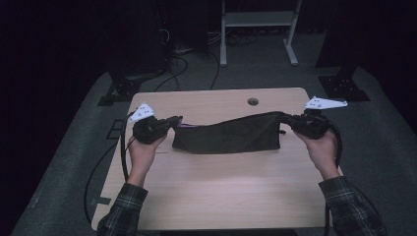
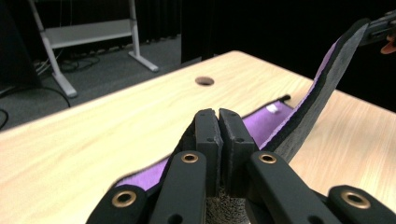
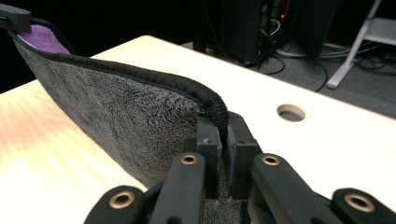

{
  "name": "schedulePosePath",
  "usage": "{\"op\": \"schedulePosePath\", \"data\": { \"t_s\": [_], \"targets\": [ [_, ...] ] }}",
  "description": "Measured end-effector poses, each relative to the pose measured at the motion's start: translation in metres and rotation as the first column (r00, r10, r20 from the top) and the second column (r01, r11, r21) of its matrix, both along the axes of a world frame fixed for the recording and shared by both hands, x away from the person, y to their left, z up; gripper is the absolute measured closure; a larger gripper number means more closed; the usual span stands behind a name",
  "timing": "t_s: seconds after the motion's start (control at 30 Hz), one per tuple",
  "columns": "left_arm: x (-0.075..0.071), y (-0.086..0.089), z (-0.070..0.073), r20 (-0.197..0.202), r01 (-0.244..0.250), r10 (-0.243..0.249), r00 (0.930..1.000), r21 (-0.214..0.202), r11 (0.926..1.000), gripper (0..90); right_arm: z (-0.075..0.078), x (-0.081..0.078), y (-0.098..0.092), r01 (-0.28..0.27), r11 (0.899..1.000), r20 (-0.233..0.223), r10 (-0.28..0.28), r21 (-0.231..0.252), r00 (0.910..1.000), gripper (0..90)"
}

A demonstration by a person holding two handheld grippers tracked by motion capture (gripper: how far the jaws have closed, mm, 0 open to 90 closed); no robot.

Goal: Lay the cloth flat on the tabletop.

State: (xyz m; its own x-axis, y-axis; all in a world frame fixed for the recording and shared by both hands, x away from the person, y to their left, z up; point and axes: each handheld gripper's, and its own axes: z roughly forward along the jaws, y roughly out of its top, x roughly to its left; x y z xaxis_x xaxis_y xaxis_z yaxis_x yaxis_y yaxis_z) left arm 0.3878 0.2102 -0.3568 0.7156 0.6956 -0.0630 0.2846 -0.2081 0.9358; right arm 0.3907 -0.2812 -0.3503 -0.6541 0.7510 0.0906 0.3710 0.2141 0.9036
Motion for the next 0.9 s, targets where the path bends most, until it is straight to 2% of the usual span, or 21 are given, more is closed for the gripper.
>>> {"op": "schedulePosePath", "data": {
  "t_s": [0.1, 0.4, 0.57, 0.77, 0.87, 0.9],
  "targets": [
    [-0.009, 0.003, -0.012, -0.029, 0.002, -0.002, 0.9996, -0.001, 1.0, 86.8, -0.011, -0.007, 0.0, -0.025, 1.0, -0.019, 0.025, 0.009, 0.9995, 85.4],
    [-0.03, 0.004, -0.025, -0.065, 0.025, -0.023, 0.9976, 0.022, 0.9995, 86.6, -0.029, -0.028, -0.003, -0.064, 0.998, -0.063, 0.063, -0.01, 0.996, 85.2],
    [-0.044, 0.001, -0.032, -0.089, 0.045, -0.042, 0.9952, 0.028, 0.9986, 86.6, -0.042, -0.048, -0.008, -0.082, 0.996, -0.095, 0.08, -0.021, 0.9922, 85.2],
    [-0.064, 0.003, -0.043, -0.123, 0.061, -0.058, 0.9907, 0.024, 0.9978, 86.6, -0.052, -0.066, -0.01, -0.104, 0.994, -0.122, 0.099, -0.031, 0.9875, 85.2],
    [-0.075, 0.005, -0.042, -0.12, 0.065, -0.062, 0.9908, 0.016, 0.9978, 86.6, -0.05, -0.083, -0.011, -0.124, 0.992, -0.115, 0.12, -0.03, 0.9861, 85.2],
    [-0.079, 0.006, -0.042, -0.116, 0.066, -0.064, 0.9911, 0.014, 0.9977, 86.6, -0.05, -0.083, -0.011, -0.124, 0.992, -0.115, 0.12, -0.03, 0.9861, 85.2]
  ]
}}
